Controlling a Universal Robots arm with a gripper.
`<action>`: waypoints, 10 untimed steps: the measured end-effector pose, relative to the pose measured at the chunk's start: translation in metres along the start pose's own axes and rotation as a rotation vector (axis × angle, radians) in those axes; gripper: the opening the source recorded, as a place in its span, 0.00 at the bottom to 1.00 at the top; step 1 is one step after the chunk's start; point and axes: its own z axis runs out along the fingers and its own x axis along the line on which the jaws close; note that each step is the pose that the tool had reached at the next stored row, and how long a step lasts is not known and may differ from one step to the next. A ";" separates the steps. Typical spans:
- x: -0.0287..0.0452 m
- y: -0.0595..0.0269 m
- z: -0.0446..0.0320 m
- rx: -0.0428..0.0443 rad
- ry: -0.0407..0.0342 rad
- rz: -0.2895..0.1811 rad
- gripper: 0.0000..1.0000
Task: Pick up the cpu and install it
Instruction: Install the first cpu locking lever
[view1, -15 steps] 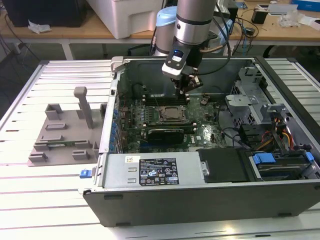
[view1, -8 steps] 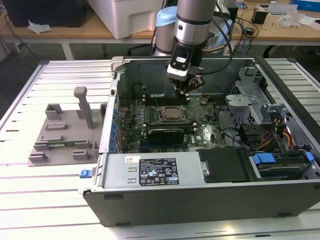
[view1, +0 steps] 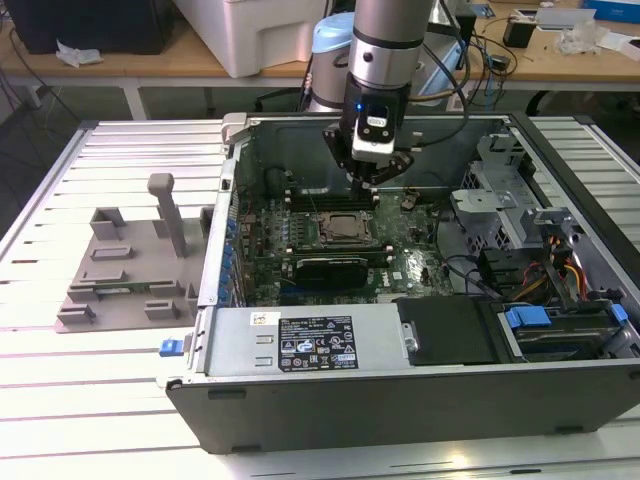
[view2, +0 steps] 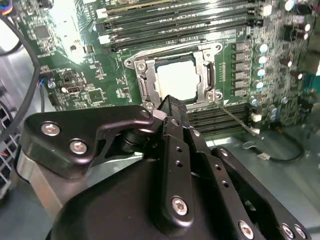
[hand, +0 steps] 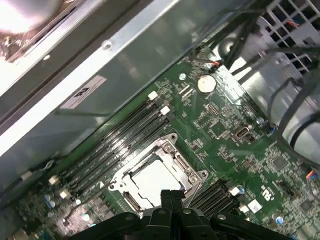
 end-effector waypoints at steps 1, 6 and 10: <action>0.0000 0.0000 0.0000 0.0012 -0.0005 -0.025 0.11; 0.0000 0.0000 0.0000 0.0052 -0.0025 -0.110 0.11; 0.0000 0.0000 0.0000 0.0077 -0.0037 -0.162 0.11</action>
